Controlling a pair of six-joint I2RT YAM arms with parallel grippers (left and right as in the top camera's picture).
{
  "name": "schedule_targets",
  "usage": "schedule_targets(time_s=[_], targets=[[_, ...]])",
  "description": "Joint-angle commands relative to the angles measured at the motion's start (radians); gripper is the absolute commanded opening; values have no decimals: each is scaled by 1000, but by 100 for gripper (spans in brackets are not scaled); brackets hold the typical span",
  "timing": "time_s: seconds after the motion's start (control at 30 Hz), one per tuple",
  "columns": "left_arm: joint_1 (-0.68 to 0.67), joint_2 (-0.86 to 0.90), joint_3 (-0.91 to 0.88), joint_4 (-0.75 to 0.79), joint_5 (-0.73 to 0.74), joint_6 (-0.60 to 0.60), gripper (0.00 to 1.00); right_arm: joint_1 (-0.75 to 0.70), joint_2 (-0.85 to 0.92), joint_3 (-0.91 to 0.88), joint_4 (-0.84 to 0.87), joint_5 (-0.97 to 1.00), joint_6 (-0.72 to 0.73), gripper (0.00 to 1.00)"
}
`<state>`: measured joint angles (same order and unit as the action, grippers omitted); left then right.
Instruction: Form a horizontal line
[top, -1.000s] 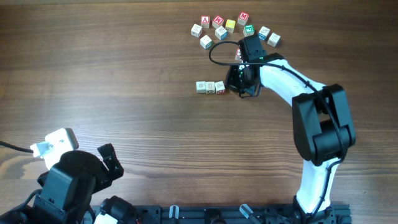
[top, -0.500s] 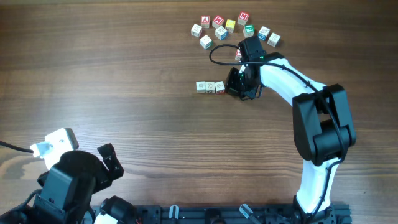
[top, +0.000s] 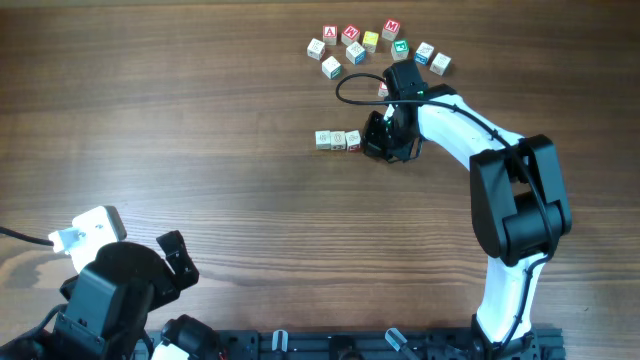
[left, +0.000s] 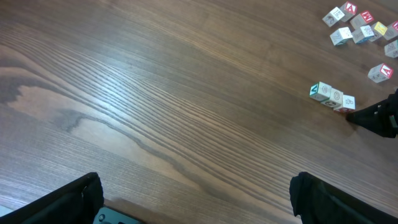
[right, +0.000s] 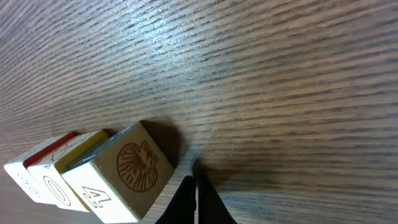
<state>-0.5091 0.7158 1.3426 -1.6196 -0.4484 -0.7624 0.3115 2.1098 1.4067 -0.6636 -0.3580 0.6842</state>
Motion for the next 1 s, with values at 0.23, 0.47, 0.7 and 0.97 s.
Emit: schedule_targets(time_s=[0.23, 0.47, 0.7, 0.97], targets=[[3, -3, -2, 3, -13, -12, 100, 6, 27, -21, 119, 158, -3, 4], [3, -3, -2, 3, -13, -12, 100, 6, 27, -21, 136, 14, -7, 5], [3, -3, -2, 3, -13, -12, 100, 6, 27, -21, 131, -57, -3, 4], [3, -3, -2, 3, -13, -12, 100, 6, 27, -21, 132, -54, 0, 4]])
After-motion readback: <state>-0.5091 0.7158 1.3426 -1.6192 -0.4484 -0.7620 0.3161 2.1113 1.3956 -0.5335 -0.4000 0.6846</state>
